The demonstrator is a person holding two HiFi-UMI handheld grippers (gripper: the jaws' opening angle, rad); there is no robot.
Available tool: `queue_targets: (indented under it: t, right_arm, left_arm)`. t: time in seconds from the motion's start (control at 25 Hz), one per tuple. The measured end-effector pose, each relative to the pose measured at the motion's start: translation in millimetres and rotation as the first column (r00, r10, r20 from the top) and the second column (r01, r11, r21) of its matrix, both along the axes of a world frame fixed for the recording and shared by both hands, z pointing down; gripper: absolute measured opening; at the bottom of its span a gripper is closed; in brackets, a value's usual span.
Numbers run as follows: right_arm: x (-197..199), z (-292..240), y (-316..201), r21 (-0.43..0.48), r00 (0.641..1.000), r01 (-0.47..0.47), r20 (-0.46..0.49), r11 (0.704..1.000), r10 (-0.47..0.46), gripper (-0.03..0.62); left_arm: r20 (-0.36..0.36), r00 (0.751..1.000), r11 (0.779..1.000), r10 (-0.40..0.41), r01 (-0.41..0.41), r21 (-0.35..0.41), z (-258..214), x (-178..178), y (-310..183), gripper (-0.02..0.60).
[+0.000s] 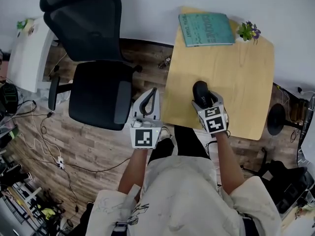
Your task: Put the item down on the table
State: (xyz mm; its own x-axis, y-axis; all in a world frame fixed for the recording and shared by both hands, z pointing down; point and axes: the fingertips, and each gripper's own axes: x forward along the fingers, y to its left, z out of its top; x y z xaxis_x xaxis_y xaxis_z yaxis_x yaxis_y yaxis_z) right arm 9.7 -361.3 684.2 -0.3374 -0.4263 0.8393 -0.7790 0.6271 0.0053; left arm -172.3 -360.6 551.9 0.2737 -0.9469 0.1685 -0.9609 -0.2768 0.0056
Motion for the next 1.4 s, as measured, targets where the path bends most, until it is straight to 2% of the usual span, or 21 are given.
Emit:
queue_targets:
  t: [0.28, 0.52, 0.64, 0.92, 1.4]
  right_arm:
    - [-2.4, 9.9, -2.3, -0.065, 1.000, 0.018, 0.007, 0.998, -0.018, 0.345]
    - [-2.5, 11.4, -2.0, -0.063, 1.000, 0.022, 0.000, 0.998, -0.022, 0.347]
    - [-4.6, 12.1, -1.9, -0.058, 0.999, 0.033, 0.001, 0.998, -0.033, 0.353]
    - [-8.2, 7.1, 1.6, 0.002, 0.998, 0.058, -0.020, 0.998, -0.058, 0.387]
    - [-2.8, -33.6, 10.4, 0.109, 0.999, -0.030, 0.045, 0.994, 0.025, 0.407]
  left_arm:
    - [0.009, 1.000, 1.000, -0.025, 0.025, -0.016, 1.9, -0.3, -0.7, 0.006]
    - [0.021, 0.999, 0.999, -0.029, 0.030, -0.022, 5.9, -0.4, 1.5, 0.006]
    - [0.002, 0.999, 0.999, -0.045, 0.045, -0.029, 6.9, -2.0, 2.6, 0.006]
    - [0.004, 0.999, 0.999, -0.047, 0.047, -0.011, 0.9, -4.2, 9.7, 0.006]
    - [0.006, 1.000, 0.999, -0.030, 0.029, 0.036, -22.6, -3.6, 33.3, 0.006]
